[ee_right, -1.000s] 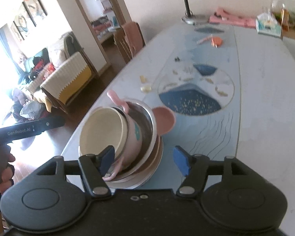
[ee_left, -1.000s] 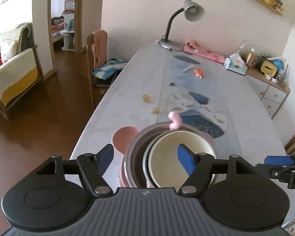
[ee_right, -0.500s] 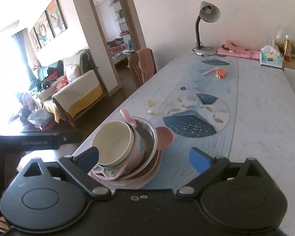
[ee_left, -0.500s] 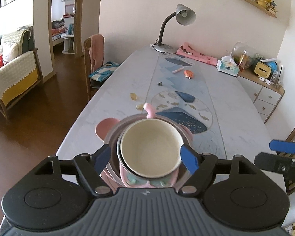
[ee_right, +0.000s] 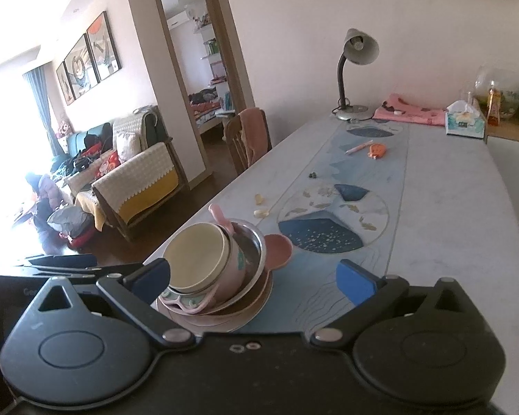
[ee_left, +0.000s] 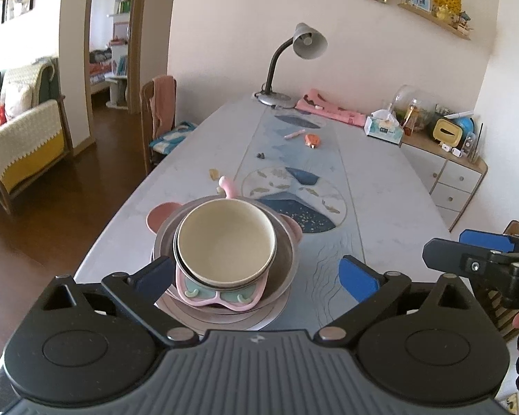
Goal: Organize plates and bowls
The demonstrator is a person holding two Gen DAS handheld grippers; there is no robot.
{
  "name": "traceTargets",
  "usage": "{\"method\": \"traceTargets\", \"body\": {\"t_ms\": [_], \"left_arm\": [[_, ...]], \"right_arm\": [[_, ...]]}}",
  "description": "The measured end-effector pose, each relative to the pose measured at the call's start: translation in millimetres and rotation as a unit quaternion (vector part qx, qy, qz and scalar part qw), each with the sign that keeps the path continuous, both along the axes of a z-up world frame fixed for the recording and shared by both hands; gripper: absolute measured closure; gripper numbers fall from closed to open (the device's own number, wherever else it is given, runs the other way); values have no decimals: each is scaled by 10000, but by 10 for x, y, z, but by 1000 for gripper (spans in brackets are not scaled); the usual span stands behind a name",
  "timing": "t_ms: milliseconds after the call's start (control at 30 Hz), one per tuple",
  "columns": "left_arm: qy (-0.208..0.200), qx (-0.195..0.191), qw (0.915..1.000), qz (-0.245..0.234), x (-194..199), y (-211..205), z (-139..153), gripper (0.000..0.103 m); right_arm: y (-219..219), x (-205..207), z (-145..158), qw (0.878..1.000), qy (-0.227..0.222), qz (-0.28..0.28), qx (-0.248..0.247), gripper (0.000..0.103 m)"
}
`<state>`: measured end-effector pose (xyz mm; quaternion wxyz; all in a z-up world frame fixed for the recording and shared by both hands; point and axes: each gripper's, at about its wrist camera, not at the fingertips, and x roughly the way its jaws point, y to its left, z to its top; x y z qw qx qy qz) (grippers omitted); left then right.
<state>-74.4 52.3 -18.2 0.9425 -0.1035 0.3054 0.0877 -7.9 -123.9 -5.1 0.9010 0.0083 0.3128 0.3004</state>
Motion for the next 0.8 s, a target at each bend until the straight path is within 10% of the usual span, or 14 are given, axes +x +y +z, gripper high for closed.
{"method": "traceTargets", "body": {"t_ms": [800], "left_arm": [[-347,143,9993,31,-231,-431,279,0]], "right_arm": [[-341,-235,126,9995,-209,-212,77,0]]}}
